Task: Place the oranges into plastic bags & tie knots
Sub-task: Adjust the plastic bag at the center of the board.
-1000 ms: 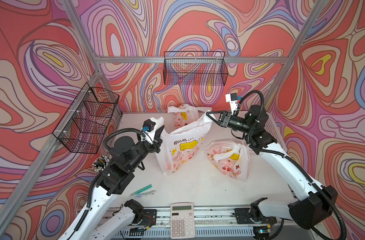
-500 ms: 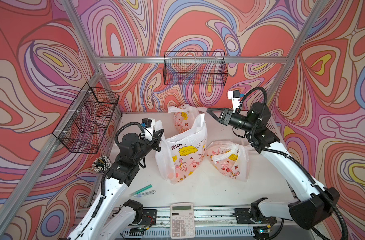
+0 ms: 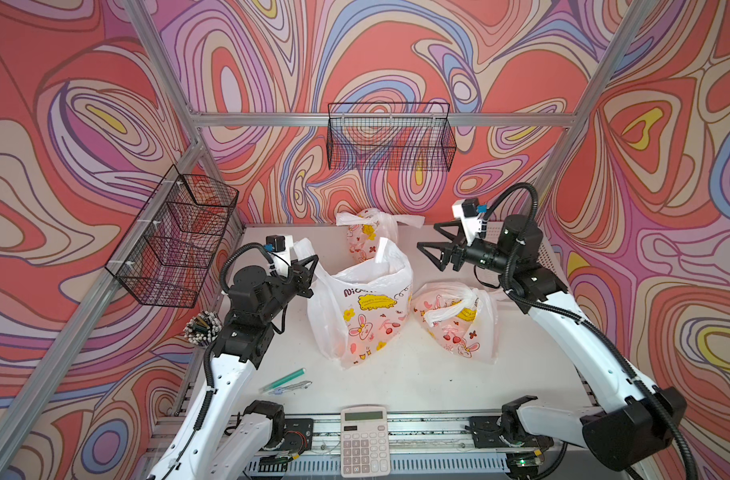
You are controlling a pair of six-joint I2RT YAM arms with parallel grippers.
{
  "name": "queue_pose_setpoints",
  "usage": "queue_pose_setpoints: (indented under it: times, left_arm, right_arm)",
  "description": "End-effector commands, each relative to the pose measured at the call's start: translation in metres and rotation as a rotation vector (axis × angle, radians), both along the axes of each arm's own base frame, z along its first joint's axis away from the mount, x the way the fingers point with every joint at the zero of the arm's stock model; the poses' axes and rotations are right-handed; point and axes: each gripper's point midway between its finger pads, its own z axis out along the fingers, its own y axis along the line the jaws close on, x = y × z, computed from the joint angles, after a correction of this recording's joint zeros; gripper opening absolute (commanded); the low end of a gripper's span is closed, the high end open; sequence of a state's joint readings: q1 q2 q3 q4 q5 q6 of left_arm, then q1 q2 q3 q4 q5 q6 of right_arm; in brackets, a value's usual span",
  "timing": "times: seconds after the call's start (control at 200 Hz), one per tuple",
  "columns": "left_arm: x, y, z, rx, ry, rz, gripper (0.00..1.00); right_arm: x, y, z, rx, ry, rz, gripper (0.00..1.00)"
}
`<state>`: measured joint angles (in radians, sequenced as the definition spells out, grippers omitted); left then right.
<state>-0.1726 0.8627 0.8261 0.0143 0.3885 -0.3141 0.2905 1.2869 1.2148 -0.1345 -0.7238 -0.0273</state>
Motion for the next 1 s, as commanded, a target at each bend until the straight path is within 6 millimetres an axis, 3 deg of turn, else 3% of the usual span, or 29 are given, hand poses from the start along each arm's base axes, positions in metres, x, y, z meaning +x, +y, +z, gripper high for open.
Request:
queue_pose_setpoints:
  times: [0.0,0.381,0.791,0.876,0.926,0.997]
  left_arm:
    - [-0.002,-0.001,0.006,-0.025,-0.023,-0.014,0.00]
    - [-0.002,-0.001,0.006,-0.031,-0.020,-0.018,0.00]
    - [-0.001,-0.004,0.004,-0.036,-0.018,-0.036,0.00]
    - [-0.002,-0.004,0.004,-0.037,-0.020,-0.037,0.00]
    - [-0.002,-0.005,0.004,-0.038,-0.023,-0.042,0.00]
    - [-0.004,-0.005,0.005,-0.040,-0.029,-0.049,0.00]
  right_arm:
    - [-0.005,0.014,-0.026,-0.116,-0.133,0.167,0.98]
    - [0.015,0.059,-0.047,-0.119,-0.184,0.355,0.98]
    - [-0.001,0.126,-0.054,-0.053,-0.184,0.558,0.98]
    - [-0.001,0.136,-0.052,-0.048,-0.180,0.573,0.92]
    - [0.004,0.141,-0.062,-0.045,-0.150,0.576,0.85]
    - [0.005,0.143,-0.060,-0.028,-0.143,0.577,0.72]
